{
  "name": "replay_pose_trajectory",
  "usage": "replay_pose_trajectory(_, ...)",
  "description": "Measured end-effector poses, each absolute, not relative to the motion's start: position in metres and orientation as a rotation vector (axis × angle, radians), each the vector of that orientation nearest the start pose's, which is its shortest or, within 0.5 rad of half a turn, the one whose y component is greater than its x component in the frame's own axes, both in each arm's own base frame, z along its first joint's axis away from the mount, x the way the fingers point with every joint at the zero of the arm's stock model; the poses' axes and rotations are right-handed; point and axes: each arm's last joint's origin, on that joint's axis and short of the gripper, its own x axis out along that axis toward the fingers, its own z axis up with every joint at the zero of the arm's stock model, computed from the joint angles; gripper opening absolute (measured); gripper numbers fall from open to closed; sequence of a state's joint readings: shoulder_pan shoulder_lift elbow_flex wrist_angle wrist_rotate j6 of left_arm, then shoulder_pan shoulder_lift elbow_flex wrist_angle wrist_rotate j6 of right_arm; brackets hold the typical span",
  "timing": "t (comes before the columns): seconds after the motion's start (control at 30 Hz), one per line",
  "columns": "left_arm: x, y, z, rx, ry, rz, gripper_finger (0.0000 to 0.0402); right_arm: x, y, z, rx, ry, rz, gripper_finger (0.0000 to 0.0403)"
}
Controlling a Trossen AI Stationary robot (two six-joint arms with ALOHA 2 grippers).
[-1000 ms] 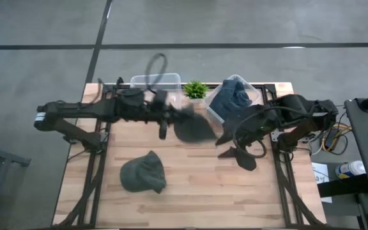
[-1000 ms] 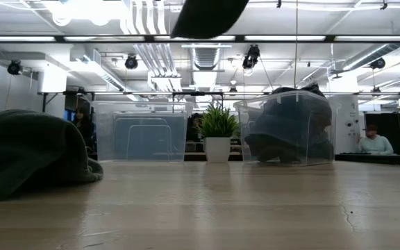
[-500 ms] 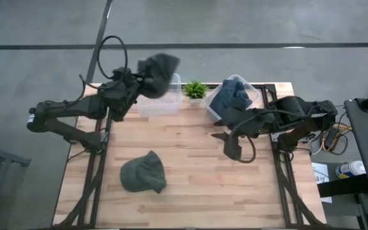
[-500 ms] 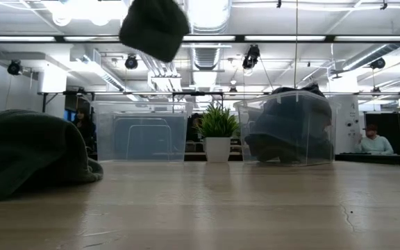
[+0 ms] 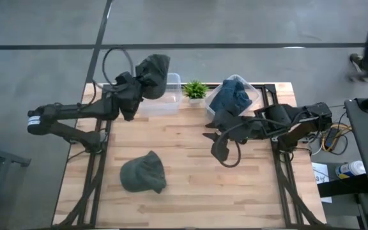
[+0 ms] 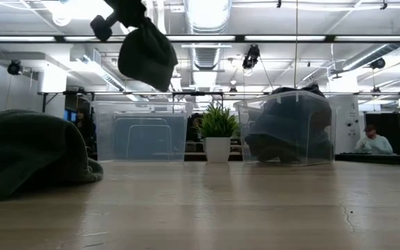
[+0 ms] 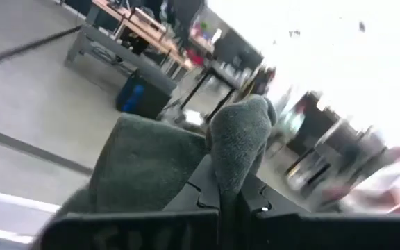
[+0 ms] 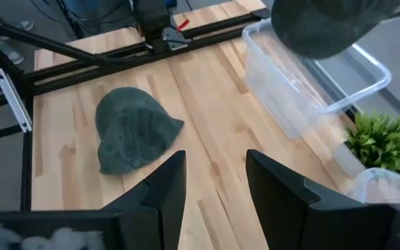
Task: Pick and place caps into container
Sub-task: Put the right black cap into the left transparent container
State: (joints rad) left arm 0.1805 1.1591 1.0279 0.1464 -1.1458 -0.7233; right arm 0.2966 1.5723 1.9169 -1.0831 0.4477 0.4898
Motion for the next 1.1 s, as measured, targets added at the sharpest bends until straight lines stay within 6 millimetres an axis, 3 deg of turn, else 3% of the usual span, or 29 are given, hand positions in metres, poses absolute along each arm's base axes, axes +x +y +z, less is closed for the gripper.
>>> replay_pose_trajectory(0.27,0.23,0.076,0.335,-0.762,-0.821,1.288,0.0,0.301,0.079,0.43,0.248,0.605,-0.312,0.0129)
replay_pose_trajectory(0.57,0.234,0.087,0.298,-0.828,-0.972,1.346,0.0,0.298,0.078,0.436,0.274,0.582,-0.311,0.0123)
replay_pose_trajectory(1.1,0.276,0.11,0.284,-0.882,-0.994,1.272,0.0,0.302,0.079,0.435,0.26,0.555,-0.297,0.0111)
